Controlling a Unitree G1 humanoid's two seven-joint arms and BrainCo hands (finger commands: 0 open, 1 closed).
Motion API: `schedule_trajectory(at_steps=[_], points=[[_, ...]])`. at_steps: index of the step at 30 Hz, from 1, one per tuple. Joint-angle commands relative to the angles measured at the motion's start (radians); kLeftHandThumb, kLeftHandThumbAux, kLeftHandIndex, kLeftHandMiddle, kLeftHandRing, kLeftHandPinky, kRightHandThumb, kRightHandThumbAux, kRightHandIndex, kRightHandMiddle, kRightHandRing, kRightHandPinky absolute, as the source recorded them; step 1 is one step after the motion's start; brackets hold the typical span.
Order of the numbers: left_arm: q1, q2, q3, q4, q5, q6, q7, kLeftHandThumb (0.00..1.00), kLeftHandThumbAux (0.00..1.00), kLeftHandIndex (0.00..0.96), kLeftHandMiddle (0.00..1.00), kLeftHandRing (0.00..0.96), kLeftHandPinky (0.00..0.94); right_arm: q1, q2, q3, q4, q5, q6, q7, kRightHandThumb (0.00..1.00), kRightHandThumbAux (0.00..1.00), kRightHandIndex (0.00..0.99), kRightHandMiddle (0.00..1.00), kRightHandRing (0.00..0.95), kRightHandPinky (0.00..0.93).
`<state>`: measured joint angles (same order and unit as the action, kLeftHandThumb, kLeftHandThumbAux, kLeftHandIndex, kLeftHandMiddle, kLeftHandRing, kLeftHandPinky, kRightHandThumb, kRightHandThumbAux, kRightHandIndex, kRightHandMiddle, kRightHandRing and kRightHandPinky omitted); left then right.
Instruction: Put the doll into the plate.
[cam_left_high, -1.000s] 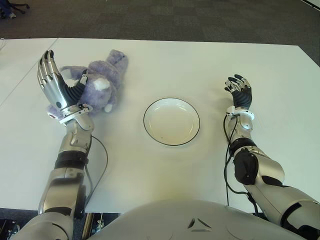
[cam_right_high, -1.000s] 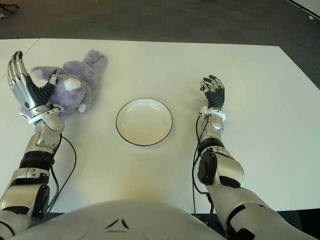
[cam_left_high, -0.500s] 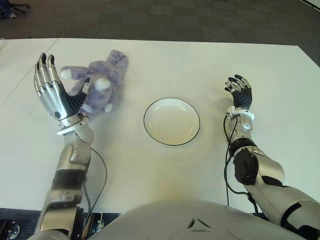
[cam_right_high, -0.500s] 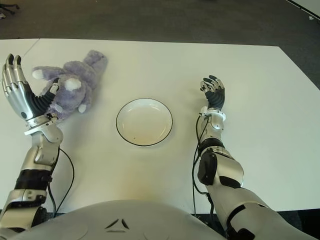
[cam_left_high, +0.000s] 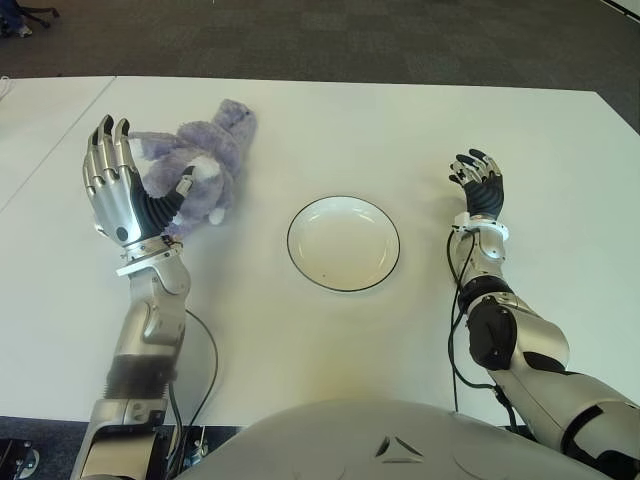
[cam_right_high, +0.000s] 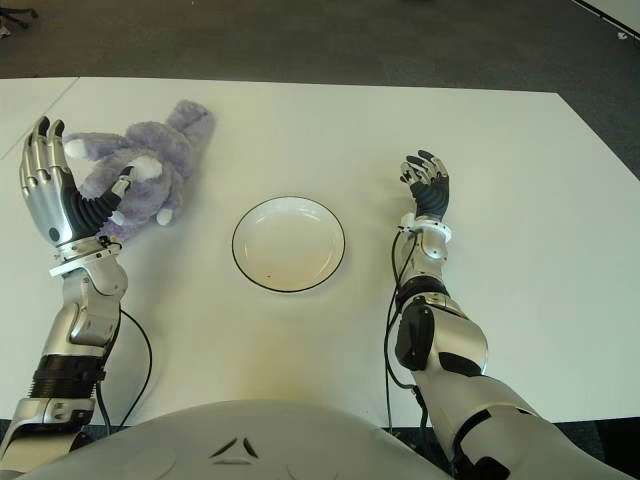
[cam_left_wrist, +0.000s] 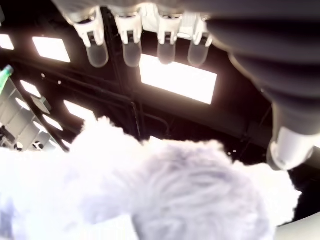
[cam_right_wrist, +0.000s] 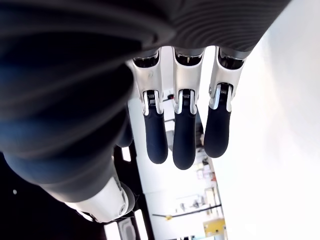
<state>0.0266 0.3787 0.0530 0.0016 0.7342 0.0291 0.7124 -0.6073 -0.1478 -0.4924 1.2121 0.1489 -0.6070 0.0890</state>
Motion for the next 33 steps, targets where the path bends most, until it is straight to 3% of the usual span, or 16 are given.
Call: schedule_trajectory(at_steps=[1,11,19,28,33], points=[[0.086,-0.013,-0.043,-0.021,-0.027,-0.053,-0.067,0.160,0.570,0.116,0.054,0.044,0.094,0.197,0.077,-0.004,0.132,0.009,0.114,-0.023,0.382,0.848,0.251,0.343,0.374,0.395],[0.174,-0.018,-0.087,-0.103,-0.018,-0.019,-0.186,0.079,0.577,0.108,0.059,0.069,0.101,0.200,0.077,-0.001,0.133,0.008,0.115,-0.031,0.419,0.865,0.264,0.341,0.363,0.375],[0.207,-0.011,-0.081,-0.150,-0.062,-0.012,-0.291,0.025,0.549,0.117,0.075,0.073,0.097,0.198,0.080,-0.005,0.132,0.013,0.114,-0.030,0.434,0.866,0.261,0.339,0.362,0.376],[0.146,0.001,-0.049,-0.069,-0.096,0.002,-0.336,0.008,0.549,0.126,0.077,0.079,0.103,0.196,0.077,-0.012,0.133,0.020,0.120,-0.027,0.432,0.867,0.269,0.347,0.371,0.385],[0.110,-0.011,-0.047,-0.022,-0.067,0.058,-0.317,0.033,0.527,0.109,0.060,0.073,0.109,0.195,0.076,-0.019,0.133,0.027,0.124,-0.021,0.456,0.866,0.272,0.350,0.370,0.380]])
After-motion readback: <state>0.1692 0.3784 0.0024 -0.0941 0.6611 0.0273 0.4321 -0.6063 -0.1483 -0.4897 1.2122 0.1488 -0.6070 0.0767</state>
